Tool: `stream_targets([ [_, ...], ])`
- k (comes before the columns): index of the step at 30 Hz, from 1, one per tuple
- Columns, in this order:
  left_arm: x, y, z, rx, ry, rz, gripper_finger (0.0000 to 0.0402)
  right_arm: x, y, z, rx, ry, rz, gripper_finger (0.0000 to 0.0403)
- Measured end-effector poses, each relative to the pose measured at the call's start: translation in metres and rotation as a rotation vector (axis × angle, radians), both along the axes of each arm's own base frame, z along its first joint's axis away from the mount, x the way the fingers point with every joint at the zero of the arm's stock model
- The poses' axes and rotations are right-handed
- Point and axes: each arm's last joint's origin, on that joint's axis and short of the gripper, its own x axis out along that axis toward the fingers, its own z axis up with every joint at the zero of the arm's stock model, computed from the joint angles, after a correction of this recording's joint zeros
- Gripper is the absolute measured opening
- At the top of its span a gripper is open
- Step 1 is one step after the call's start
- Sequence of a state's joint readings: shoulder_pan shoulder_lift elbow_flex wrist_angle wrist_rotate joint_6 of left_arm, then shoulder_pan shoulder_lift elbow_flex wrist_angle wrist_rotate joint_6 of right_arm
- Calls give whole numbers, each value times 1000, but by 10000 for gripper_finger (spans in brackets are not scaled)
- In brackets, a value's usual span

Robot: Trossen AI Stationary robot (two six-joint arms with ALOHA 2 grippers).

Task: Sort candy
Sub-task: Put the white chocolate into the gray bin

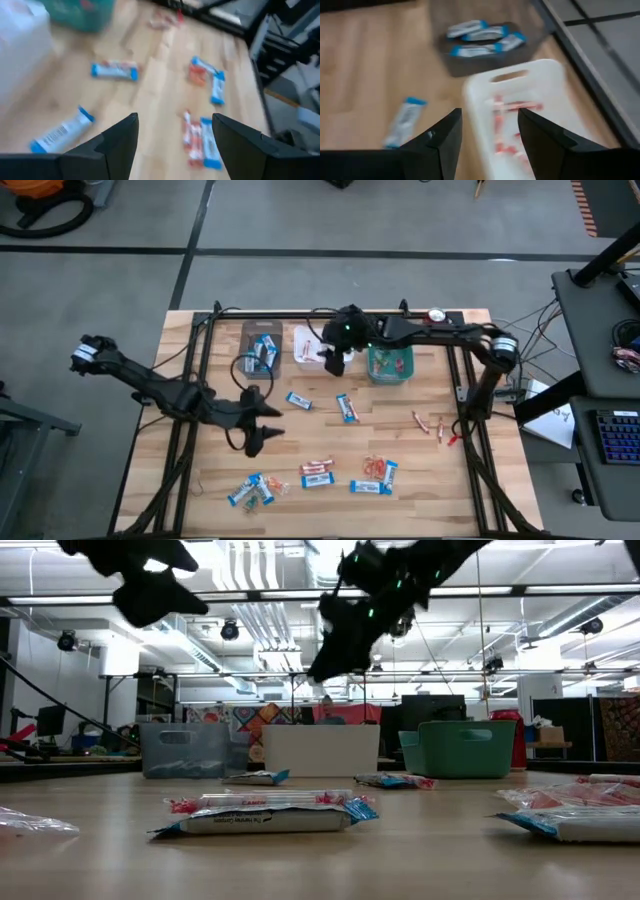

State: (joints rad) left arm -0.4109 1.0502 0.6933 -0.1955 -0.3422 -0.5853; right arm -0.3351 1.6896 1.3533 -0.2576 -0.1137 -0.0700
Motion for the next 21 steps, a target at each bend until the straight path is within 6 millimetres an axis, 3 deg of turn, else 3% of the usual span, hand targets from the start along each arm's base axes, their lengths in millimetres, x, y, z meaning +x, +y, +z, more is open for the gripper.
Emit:
stream_targets([
  [9, -10, -27, -29, -253, 319, -14, 234, -12, 71, 28, 62, 42, 120, 185],
  [15, -14, -59, -34, -270, 563, -17, 231, -13, 105, 25, 99, 99, 186, 185],
  [21, -14, -96, -40, -232, 777, -20, 230, -16, 126, 19, 140, 172, 207, 185],
])
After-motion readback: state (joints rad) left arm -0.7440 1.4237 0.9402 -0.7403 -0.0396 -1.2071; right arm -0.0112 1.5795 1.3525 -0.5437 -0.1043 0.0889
